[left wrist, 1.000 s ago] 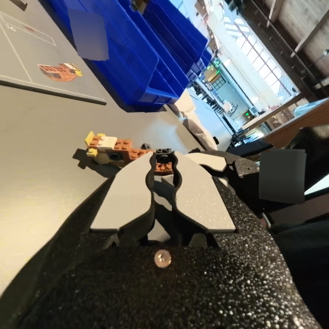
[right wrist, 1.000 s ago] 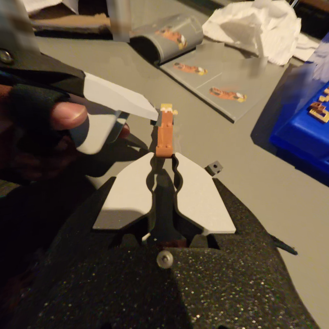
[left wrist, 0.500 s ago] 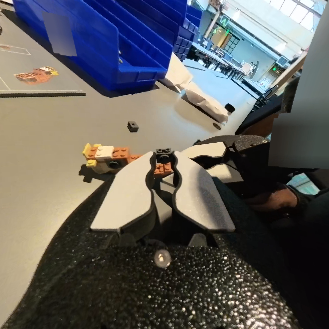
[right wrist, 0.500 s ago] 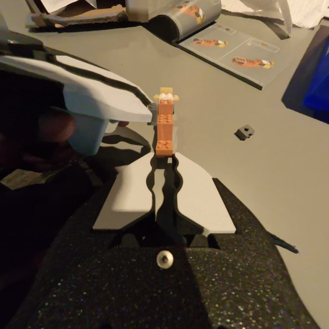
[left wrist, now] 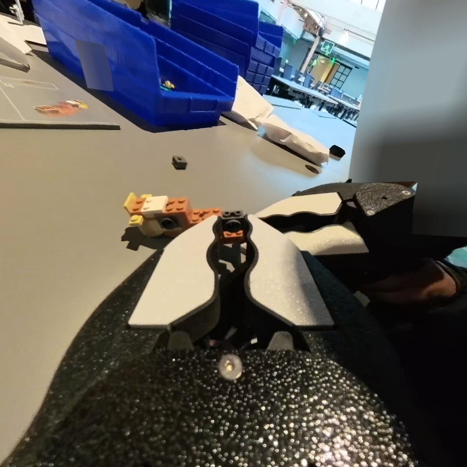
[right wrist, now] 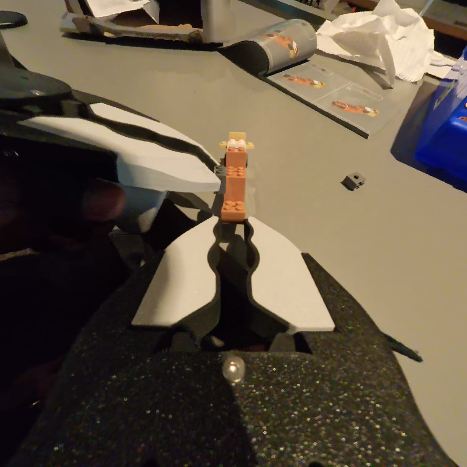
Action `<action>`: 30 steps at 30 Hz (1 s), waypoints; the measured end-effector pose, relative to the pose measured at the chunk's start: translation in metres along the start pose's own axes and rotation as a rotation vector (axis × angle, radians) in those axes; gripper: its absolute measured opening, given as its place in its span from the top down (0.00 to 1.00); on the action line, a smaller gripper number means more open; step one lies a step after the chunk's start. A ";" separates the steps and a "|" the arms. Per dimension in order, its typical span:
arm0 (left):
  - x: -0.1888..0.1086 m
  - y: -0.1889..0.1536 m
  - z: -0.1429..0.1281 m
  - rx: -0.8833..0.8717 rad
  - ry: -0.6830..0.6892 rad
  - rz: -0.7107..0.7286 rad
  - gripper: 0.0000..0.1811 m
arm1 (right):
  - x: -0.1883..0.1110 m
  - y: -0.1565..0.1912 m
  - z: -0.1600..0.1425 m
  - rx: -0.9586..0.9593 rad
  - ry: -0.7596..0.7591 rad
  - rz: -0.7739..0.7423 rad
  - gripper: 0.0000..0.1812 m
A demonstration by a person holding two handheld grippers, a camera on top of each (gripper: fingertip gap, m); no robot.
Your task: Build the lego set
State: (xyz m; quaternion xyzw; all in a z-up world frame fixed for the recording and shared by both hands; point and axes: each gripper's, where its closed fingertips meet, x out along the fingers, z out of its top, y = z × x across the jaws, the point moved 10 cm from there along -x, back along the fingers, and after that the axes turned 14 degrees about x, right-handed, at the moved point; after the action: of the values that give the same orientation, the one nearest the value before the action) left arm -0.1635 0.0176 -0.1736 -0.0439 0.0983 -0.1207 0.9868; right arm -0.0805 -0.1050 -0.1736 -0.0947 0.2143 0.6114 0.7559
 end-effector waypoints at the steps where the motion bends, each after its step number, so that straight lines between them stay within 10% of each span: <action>1: -0.001 -0.002 -0.002 0.002 -0.003 0.002 0.92 | -0.002 0.002 -0.002 -0.007 -0.002 -0.002 0.91; 23: 0.005 -0.006 -0.006 0.135 0.080 0.034 0.92 | -0.008 0.000 -0.013 -0.147 0.149 0.090 0.84; 30: 0.012 0.004 0.004 0.141 0.142 0.059 0.91 | -0.032 -0.038 0.026 -0.375 0.059 0.112 0.88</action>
State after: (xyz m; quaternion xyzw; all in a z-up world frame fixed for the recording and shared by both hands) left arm -0.1507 0.0184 -0.1719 0.0373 0.1605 -0.1012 0.9811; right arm -0.0440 -0.1321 -0.1410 -0.2397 0.1237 0.6787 0.6831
